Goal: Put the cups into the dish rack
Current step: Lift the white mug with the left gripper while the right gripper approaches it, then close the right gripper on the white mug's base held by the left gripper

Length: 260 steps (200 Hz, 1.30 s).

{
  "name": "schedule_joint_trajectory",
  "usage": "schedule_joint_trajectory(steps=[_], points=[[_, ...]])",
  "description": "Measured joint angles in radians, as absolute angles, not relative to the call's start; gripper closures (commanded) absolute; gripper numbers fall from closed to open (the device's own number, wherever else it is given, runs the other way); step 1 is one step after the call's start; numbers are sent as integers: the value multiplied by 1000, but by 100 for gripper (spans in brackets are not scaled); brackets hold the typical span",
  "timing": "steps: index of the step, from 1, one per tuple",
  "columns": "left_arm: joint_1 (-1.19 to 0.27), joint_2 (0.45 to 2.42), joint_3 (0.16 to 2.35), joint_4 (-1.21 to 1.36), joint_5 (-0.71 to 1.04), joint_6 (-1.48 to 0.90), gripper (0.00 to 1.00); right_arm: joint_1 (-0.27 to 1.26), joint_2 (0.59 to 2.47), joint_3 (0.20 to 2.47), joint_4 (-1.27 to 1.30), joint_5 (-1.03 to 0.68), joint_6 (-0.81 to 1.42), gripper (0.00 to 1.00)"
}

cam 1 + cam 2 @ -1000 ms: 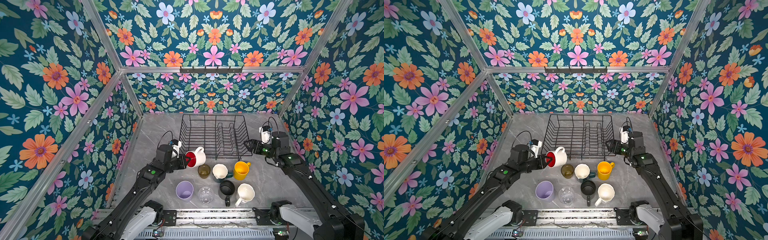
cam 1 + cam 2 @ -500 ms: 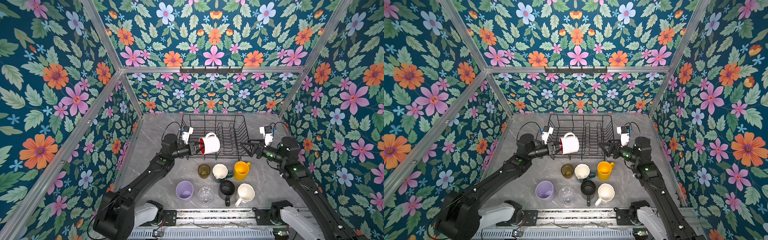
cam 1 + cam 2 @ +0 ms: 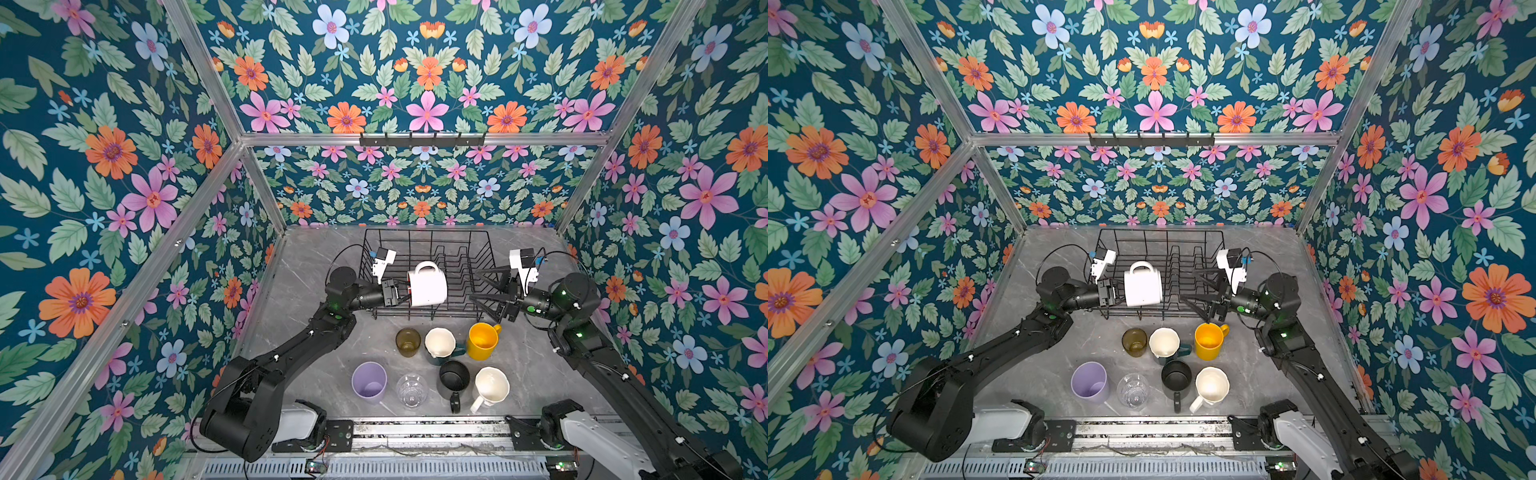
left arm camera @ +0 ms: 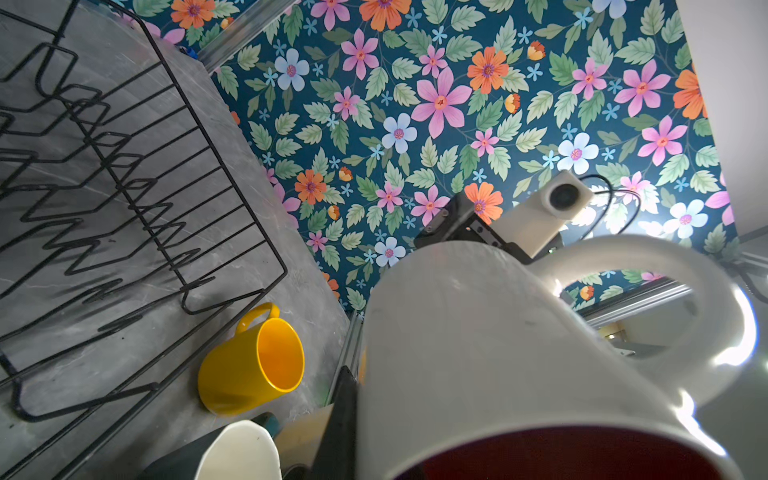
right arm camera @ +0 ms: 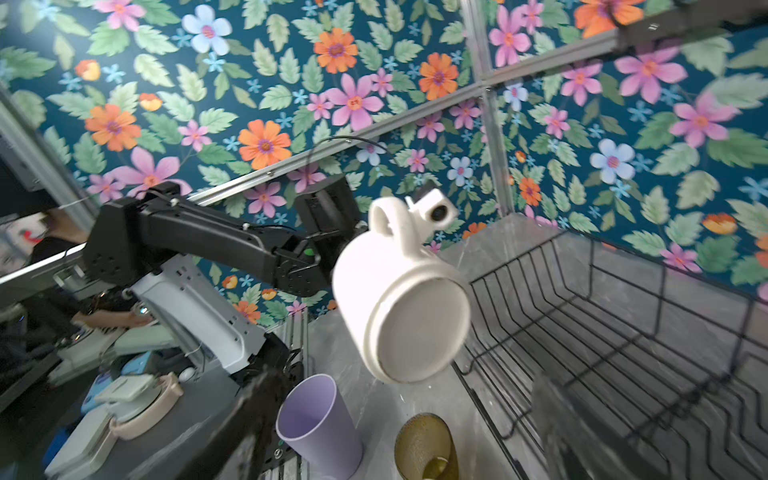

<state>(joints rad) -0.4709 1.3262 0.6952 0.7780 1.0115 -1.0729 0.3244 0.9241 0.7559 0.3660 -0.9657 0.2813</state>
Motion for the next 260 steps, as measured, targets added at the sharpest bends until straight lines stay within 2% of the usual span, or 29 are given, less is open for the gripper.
schedule_joint_trajectory(steps=[22, 71, 260], points=[[-474, 1331, 694, 789, 1018, -1084, 100, 393, 964, 804, 329, -971, 184, 4], [-484, 1332, 684, 792, 1019, -1100, 100, 418, 1047, 849, 304, -972, 101, 1], [-508, 1323, 671, 793, 1038, -1118, 100, 492, 1291, 950, 337, -1065, 44, 1]])
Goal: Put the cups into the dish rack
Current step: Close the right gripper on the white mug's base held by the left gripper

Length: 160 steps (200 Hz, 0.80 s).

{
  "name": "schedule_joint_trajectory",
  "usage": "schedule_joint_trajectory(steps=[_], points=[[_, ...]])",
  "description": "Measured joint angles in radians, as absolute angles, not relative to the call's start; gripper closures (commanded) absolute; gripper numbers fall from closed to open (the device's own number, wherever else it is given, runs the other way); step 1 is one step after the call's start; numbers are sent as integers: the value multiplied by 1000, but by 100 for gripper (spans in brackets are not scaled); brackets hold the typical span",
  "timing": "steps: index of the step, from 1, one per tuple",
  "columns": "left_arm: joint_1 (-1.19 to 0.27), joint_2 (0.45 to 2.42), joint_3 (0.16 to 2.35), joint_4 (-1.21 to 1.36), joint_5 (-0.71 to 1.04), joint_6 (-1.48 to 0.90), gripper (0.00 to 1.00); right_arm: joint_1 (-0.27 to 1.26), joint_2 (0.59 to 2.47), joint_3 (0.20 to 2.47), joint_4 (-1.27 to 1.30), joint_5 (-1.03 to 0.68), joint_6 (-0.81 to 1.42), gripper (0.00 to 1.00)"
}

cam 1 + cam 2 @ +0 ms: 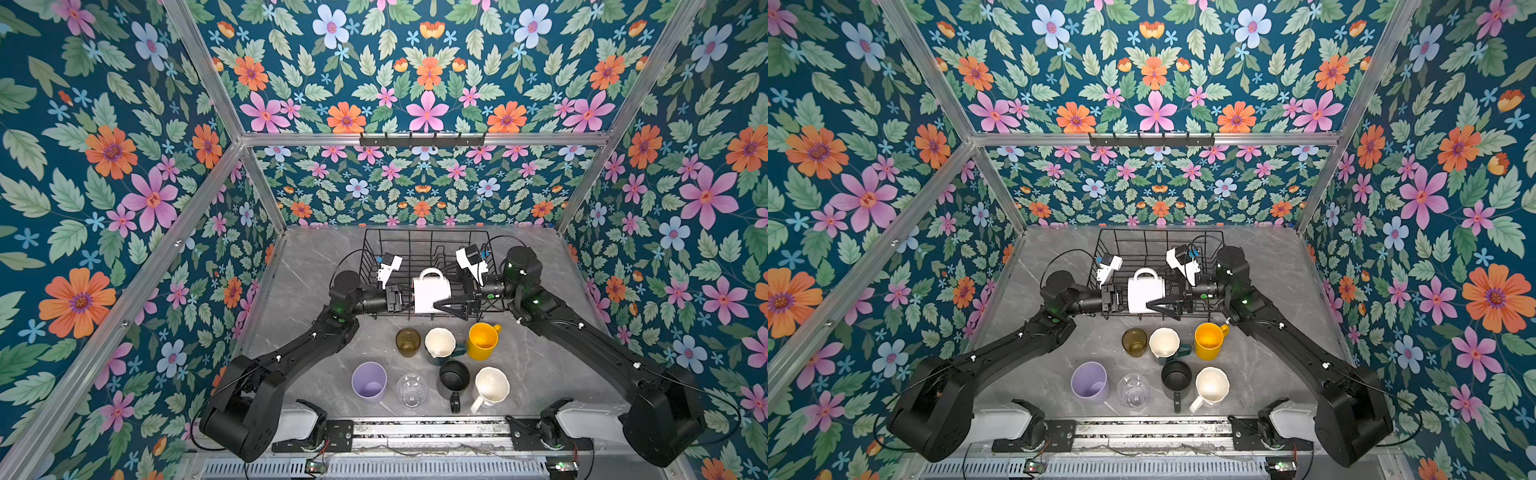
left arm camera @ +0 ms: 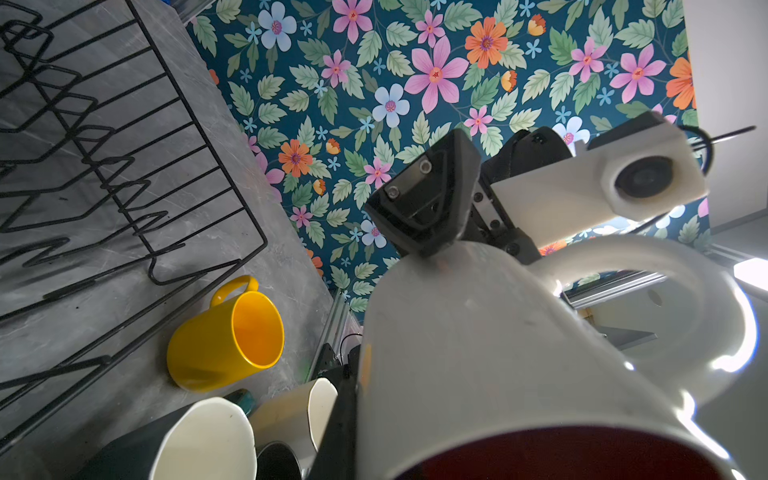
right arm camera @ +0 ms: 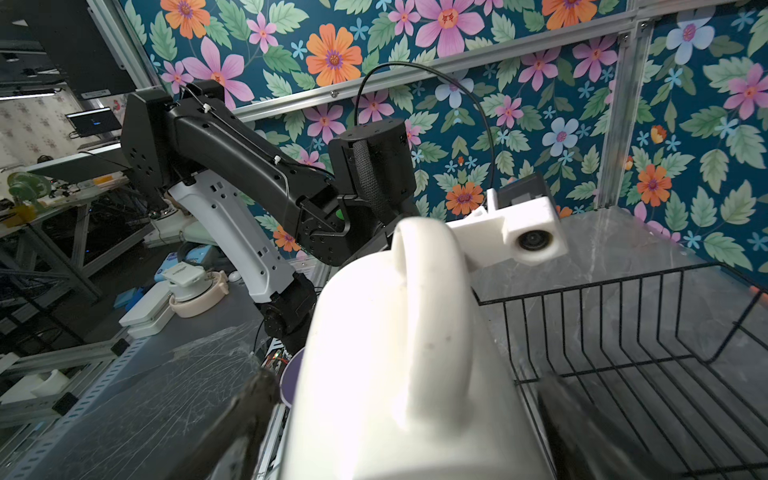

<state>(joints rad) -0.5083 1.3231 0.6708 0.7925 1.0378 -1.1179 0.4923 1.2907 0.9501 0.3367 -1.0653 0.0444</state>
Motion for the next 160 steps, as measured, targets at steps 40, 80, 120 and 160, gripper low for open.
schedule_joint_trajectory(steps=[40, 80, 120, 160], points=[[-510, 1323, 668, 793, 1041, -1118, 100, 520, 1327, 961, 340, -1065, 43, 2], [-510, 1320, 664, 805, 1041, -1121, 100, 543, 1364, 970, 349, -1065, 50, 4], [-510, 1318, 651, 840, 1034, -1146, 100, 548, 1377, 961, 411, -1065, 80, 6], [-509, 1333, 638, 898, 1034, -1178, 100, 553, 1380, 948, 471, -1057, 120, 6]])
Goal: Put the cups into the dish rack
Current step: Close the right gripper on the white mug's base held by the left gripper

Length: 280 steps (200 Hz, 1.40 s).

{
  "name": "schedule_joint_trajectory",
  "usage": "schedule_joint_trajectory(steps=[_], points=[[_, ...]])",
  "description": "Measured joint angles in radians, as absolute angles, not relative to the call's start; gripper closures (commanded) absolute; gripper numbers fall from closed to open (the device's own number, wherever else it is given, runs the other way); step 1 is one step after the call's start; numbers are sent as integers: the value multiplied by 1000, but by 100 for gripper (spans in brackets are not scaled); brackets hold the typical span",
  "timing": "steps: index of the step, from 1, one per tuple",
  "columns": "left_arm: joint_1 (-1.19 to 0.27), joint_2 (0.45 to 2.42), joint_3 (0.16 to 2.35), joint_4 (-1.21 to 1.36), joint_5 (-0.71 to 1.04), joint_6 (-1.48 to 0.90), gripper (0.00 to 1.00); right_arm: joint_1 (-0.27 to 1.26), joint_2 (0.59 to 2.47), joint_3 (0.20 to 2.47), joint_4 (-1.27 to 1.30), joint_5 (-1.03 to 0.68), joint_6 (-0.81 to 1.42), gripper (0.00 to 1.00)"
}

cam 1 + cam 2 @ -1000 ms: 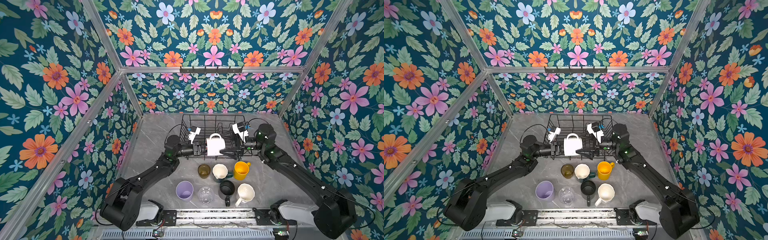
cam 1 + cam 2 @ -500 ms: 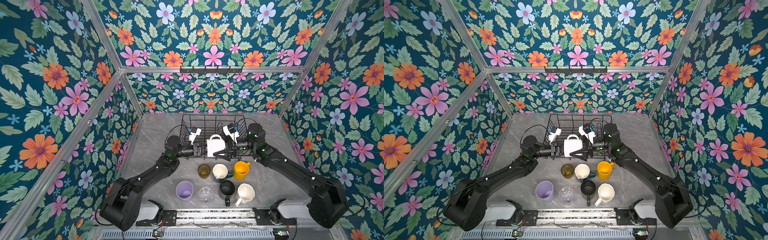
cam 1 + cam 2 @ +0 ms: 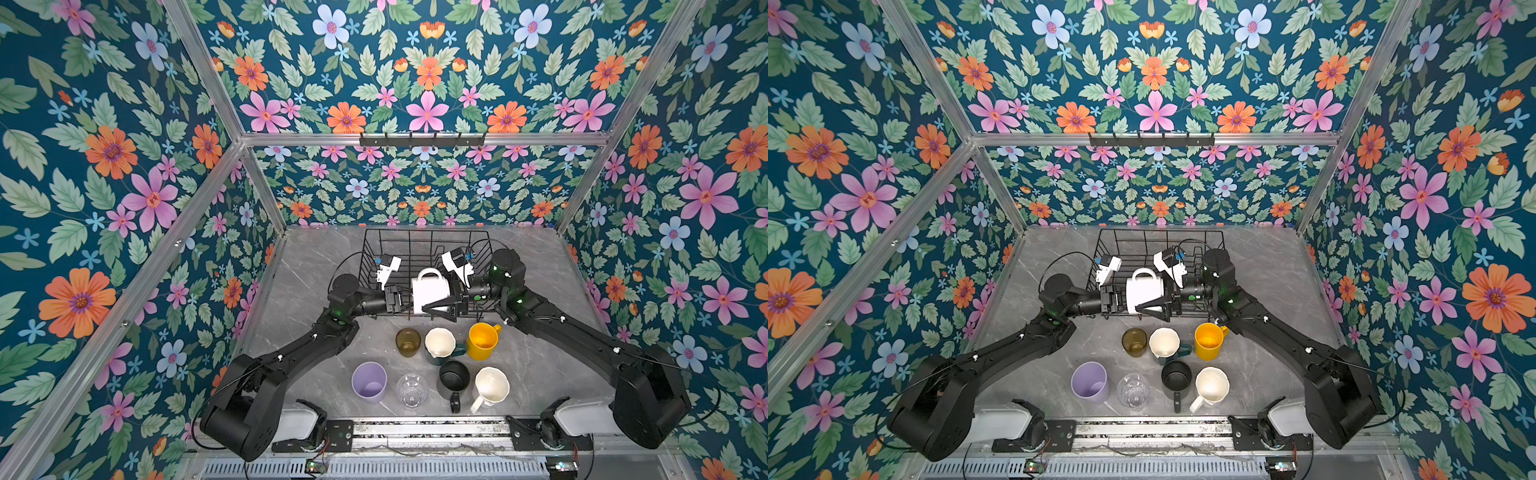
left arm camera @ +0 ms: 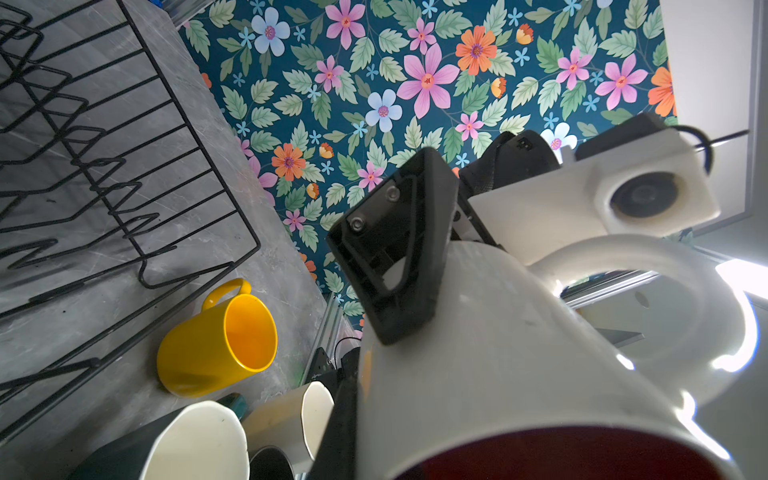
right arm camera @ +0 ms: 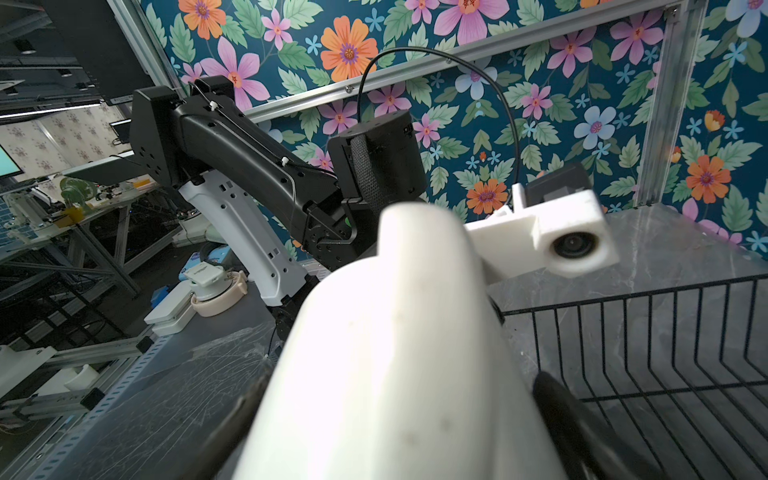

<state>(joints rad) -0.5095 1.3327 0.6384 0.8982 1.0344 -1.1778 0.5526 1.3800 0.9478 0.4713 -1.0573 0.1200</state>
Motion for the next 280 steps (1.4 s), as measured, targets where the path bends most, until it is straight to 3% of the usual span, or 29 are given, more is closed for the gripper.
schedule_joint_trajectory(steps=[45, 83, 161, 178, 205, 246, 268, 280], points=[[-510, 1339, 633, 945, 1040, -1205, 100, 564, 1394, 952, 496, -1063, 133, 8], [-510, 1340, 633, 950, 1040, -1213, 100, 571, 1409, 960, 501, -1070, 152, 16], [-510, 1345, 630, 965, 1034, -1226, 100, 571, 1411, 962, 506, -1069, 166, 49], [-510, 1347, 630, 972, 1032, -1231, 100, 571, 1417, 973, 501, -1073, 173, 66], [-509, 1348, 630, 976, 1026, -1246, 100, 570, 1433, 1000, 476, -1082, 176, 100], [-508, 1348, 630, 975, 1025, -1250, 100, 569, 1433, 1002, 470, -1085, 183, 100], [-509, 1348, 630, 979, 1027, -1254, 84, 570, 1422, 1010, 437, -1076, 179, 100], [-511, 1348, 631, 982, 1029, -1248, 67, 572, 1412, 1015, 410, -1066, 183, 100]])
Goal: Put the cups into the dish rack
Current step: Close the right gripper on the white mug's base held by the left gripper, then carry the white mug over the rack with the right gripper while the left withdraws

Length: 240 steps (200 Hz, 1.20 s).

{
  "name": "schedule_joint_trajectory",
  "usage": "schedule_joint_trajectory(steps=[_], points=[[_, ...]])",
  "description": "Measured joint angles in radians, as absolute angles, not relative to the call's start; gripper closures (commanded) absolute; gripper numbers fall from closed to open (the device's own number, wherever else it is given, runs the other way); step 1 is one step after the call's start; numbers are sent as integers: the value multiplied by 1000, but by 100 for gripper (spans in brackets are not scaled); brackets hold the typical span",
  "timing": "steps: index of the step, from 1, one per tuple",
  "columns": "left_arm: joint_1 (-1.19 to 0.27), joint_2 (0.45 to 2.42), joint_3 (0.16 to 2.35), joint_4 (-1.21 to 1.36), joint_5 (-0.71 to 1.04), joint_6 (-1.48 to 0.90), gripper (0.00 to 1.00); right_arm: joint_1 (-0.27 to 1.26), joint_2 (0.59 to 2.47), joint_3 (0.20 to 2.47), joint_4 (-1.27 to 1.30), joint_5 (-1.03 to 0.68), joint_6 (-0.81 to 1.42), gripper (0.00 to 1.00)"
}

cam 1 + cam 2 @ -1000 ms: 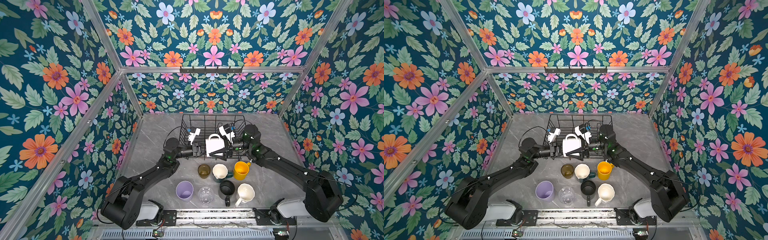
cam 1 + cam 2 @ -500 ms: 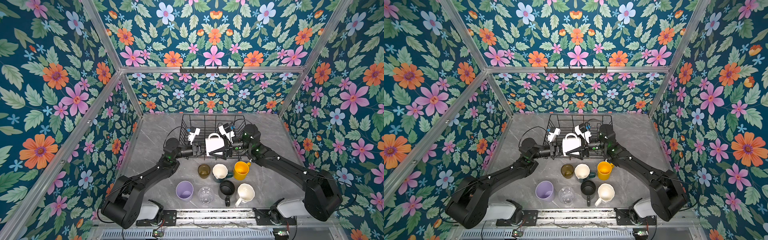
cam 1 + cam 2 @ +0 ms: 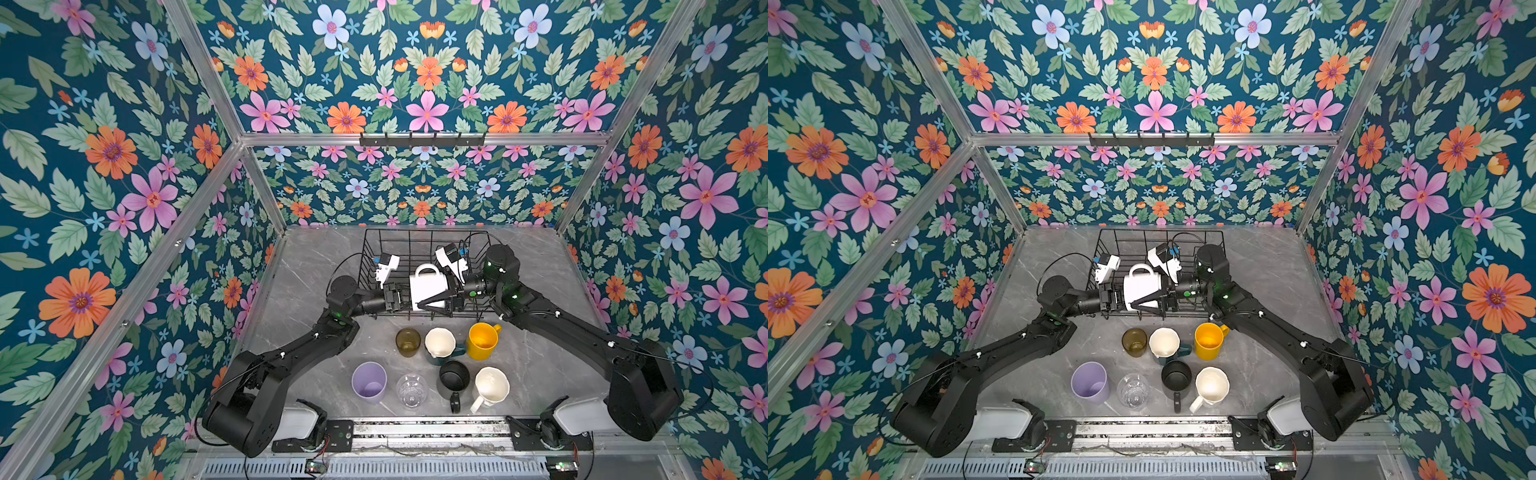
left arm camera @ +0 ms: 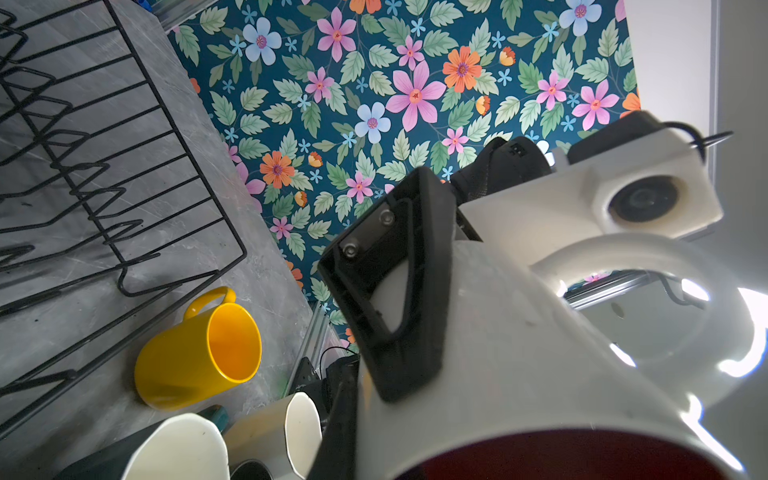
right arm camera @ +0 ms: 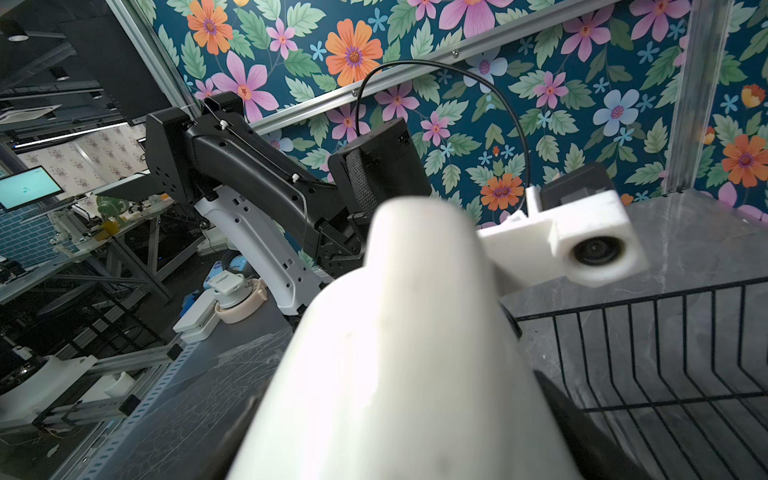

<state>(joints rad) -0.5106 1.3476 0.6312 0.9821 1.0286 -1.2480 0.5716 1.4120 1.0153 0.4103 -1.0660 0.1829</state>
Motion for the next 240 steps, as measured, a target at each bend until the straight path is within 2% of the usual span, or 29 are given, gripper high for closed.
schedule_joint_trajectory(steps=[9, 32, 79, 121, 167, 203, 240], points=[[-511, 1348, 632, 987, 1038, -1245, 55, 573, 1403, 1018, 392, -1046, 187, 100], [-512, 1348, 633, 991, 1042, -1234, 34, 572, 1378, 1023, 345, -1035, 185, 100], [-512, 1313, 643, 924, 1026, -1167, 18, 572, 1314, 1044, 247, -997, 164, 100], [-508, 1247, 709, 624, 929, -988, 14, 538, 1241, 1106, 54, -880, 140, 100], [-497, 1153, 801, 235, 669, -758, 11, 443, 1210, 1197, -204, -720, 120, 100], [-497, 1056, 805, 57, 425, -645, 8, 403, 1275, 1301, -428, -517, 82, 100], [-496, 915, 775, 9, 220, -563, 0, 398, 1387, 1429, -599, -317, 23, 100]])
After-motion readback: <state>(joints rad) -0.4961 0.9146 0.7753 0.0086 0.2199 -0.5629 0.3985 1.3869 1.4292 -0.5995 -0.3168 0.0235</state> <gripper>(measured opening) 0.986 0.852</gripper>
